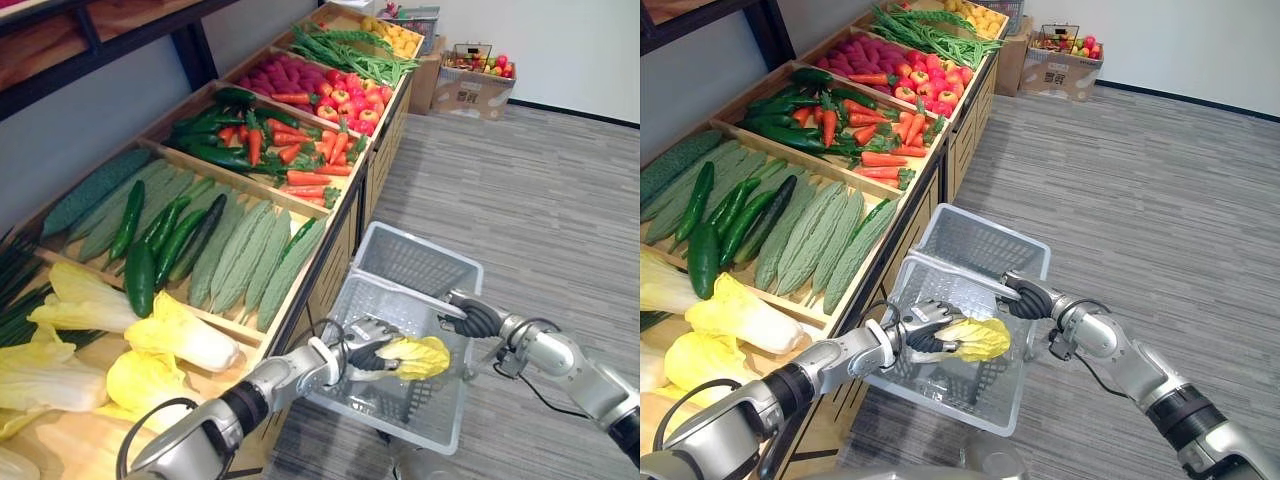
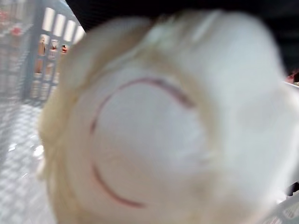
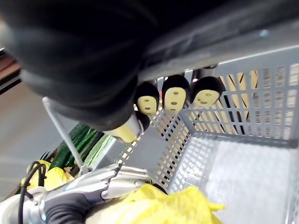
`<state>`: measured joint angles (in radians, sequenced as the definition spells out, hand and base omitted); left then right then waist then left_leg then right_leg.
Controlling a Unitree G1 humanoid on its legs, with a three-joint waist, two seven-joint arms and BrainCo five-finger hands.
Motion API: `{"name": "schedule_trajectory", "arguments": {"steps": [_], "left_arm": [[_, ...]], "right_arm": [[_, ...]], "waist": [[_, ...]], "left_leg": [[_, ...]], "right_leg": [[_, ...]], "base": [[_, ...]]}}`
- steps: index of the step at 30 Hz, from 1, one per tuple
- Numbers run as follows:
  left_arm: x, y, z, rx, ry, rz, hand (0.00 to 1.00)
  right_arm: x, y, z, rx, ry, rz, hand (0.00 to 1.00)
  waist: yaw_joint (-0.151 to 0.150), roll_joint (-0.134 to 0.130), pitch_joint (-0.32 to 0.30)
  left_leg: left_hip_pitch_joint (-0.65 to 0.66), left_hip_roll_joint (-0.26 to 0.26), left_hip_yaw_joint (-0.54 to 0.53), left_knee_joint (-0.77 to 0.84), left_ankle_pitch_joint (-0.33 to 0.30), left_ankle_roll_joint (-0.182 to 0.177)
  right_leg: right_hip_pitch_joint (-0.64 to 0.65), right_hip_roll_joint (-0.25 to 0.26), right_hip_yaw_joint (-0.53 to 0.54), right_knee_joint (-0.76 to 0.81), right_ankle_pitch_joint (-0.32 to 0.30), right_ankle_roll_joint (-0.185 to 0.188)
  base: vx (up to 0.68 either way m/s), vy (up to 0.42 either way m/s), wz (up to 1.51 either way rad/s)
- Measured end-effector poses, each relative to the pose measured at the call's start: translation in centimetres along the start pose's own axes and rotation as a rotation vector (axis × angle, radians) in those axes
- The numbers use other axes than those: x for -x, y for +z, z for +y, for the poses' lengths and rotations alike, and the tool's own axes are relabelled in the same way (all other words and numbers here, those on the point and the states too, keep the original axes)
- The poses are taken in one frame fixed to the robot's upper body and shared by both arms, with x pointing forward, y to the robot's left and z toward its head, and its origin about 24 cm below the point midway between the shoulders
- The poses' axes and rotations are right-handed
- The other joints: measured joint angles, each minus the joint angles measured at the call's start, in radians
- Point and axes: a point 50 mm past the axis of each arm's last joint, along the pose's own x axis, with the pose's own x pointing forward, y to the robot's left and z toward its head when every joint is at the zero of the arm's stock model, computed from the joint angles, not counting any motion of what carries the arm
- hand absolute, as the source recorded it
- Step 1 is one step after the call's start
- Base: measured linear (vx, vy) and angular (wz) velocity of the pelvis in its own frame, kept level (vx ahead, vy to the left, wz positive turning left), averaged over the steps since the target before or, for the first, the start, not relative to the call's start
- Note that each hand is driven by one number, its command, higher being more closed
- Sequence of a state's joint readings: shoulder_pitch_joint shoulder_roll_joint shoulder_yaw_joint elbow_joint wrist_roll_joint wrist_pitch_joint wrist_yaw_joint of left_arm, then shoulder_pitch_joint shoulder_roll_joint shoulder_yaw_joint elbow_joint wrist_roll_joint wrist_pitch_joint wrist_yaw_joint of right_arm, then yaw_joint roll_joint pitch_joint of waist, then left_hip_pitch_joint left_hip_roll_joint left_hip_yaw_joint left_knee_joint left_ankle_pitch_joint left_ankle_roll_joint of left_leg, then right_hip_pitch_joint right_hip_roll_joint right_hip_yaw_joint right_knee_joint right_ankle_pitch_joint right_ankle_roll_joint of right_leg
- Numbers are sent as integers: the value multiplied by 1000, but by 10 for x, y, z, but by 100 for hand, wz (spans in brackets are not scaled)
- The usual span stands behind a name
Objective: Pick vegetable in the basket
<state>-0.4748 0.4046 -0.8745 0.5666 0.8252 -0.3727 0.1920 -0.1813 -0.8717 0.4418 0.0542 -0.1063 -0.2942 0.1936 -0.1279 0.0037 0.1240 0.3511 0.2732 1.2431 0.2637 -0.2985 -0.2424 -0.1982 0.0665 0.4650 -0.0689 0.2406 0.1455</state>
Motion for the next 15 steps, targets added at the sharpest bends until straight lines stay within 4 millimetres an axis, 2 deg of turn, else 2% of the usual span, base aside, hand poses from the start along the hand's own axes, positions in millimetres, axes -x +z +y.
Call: {"name": "schedule_trajectory", "arguments": {"steps": [9, 15], "left_arm": [[-6, 4, 3, -40, -8, -21, 0], [-11, 15, 14, -41, 42, -70, 0]], "right_arm": [[4, -3, -2, 10, 17, 17, 100], [12, -13, 9, 0, 42, 69, 100]], "waist": [[-11, -11, 6], [-11, -12, 7]], "left_leg": [[-7, -2, -27, -1, 0, 1], [-36, -3, -82, -3, 2, 5]], "right_leg": [[12, -16, -18, -7, 0, 0], [13, -40, -55, -14, 0, 0]], "base": [[-12, -6, 8], [-37, -22, 20]]}}
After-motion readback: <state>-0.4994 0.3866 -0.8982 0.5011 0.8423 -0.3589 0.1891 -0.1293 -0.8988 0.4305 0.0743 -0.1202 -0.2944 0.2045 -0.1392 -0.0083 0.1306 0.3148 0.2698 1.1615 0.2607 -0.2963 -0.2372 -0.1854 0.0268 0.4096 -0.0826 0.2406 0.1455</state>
